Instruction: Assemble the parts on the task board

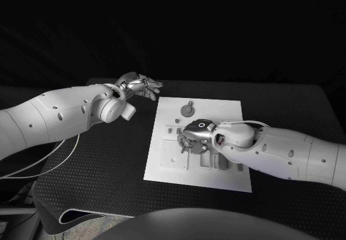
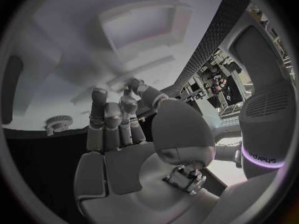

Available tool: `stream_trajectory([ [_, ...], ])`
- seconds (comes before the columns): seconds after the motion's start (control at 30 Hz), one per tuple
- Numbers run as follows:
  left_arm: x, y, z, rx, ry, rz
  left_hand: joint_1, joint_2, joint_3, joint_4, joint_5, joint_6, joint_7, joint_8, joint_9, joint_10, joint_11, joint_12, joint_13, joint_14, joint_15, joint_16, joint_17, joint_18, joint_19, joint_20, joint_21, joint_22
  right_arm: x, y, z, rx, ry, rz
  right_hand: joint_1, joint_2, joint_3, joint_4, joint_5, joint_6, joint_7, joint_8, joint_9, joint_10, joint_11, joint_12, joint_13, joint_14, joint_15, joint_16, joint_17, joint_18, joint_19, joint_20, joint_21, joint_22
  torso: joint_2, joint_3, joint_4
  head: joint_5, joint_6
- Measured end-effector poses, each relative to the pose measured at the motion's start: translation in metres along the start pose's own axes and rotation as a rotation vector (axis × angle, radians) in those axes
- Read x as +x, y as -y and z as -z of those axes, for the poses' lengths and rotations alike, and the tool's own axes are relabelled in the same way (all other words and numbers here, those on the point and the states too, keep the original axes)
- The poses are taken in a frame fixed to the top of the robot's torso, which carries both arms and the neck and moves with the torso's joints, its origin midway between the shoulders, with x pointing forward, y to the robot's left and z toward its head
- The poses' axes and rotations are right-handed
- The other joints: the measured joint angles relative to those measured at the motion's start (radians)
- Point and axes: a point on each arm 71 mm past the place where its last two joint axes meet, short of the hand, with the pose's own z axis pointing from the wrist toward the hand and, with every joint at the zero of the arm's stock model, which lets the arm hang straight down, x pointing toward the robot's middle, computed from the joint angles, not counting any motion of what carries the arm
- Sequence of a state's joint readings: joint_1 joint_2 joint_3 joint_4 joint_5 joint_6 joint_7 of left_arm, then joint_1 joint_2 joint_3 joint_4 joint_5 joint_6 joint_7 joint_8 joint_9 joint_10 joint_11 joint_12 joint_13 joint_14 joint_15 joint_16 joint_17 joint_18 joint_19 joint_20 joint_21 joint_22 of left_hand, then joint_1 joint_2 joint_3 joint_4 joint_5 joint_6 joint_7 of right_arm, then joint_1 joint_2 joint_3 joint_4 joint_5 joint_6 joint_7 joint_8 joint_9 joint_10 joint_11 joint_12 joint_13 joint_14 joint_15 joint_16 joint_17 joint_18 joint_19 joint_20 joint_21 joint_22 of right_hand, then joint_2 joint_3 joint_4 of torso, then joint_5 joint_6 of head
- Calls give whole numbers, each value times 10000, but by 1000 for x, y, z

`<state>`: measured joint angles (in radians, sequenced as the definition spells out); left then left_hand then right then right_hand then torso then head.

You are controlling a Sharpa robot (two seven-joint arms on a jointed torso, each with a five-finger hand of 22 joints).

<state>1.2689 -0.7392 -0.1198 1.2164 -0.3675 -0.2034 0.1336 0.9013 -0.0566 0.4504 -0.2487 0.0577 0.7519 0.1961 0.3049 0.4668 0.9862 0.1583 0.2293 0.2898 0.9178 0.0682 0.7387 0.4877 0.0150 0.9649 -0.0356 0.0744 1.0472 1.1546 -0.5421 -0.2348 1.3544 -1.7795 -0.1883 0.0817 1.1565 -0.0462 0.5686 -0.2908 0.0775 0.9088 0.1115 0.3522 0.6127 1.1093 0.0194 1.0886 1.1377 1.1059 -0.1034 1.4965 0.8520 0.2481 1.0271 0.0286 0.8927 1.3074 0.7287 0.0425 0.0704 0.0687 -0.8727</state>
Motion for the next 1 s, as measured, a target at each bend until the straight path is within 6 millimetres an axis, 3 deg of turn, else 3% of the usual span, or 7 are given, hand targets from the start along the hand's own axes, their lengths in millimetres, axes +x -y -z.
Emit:
stream_trajectory([
  [0.13, 0, 0, 0, -4, -1, 0, 0, 0, 0, 0, 0, 0, 0, 0, 0, 0, 0, 0, 0, 0, 0, 0, 0, 0, 0, 0, 0, -9, 0, 1, 1, 82, 45, 4, -75, 0, 0, 0, 0, 1, -1, 2, 7, 0, 0, 41, -12, 18, -18, 0, -3, 0, 0, 0, 0, 0, -1, 0, 1, -11, 0],
  [0.23, 0, 0, 0, -7, -1, 0, 0, 0, 0, 0, 0, 0, 0, 0, -2, 0, 0, 0, 2, 0, 0, 0, 0, -1, 0, 0, 0, -9, 0, 2, 2, 150, 84, 2, -287, -133, -41, 41, 0, 22, -21, 21, 31, 0, 0, 79, -43, 20, -20, 50, -7, -1, 0, 0, 11, 0, -1, 0, 2, -19, 0],
  [0.47, 0, 0, 0, -12, -3, 0, 0, 0, 0, 0, 0, 0, 0, 0, -9, 1, -1, -37, 8, 0, 0, 0, 9, 0, 0, 0, 0, -8, 1, 6, 5, 365, 157, -102, -695, -193, 28, 110, 0, 30, -30, 197, 318, 0, 0, 225, -229, 40, -39, 89, -91, -4, 186, -74, 61, 0, -4, -1, 2, -28, 0],
  [0.7, 0, 0, 0, -16, -6, 0, 0, 0, 0, 0, 0, 0, 0, 39, -8, 1, -1, -37, 7, 0, 0, -39, 8, 0, 0, 0, 0, -8, 2, 8, 7, 485, 198, -255, -772, -196, 85, 107, 0, 37, -37, 252, 465, 0, 0, 303, -294, 41, -40, 89, -110, -71, 238, -125, 61, 0, -3, -3, 1, -28, 0],
  [1.0, 1, 0, 0, -22, -11, 1, 0, 0, -24, 24, 0, 0, 0, 39, -8, 2, -2, -37, 6, 0, 0, -39, 18, 0, 0, 0, 0, -16, 3, 8, 13, 552, 301, -550, -811, -157, 112, 80, 0, 46, -46, 312, 592, 0, 0, 371, -354, 57, -54, 135, -134, 31, 362, -178, 98, 0, -3, -9, 3, -23, 0],
])
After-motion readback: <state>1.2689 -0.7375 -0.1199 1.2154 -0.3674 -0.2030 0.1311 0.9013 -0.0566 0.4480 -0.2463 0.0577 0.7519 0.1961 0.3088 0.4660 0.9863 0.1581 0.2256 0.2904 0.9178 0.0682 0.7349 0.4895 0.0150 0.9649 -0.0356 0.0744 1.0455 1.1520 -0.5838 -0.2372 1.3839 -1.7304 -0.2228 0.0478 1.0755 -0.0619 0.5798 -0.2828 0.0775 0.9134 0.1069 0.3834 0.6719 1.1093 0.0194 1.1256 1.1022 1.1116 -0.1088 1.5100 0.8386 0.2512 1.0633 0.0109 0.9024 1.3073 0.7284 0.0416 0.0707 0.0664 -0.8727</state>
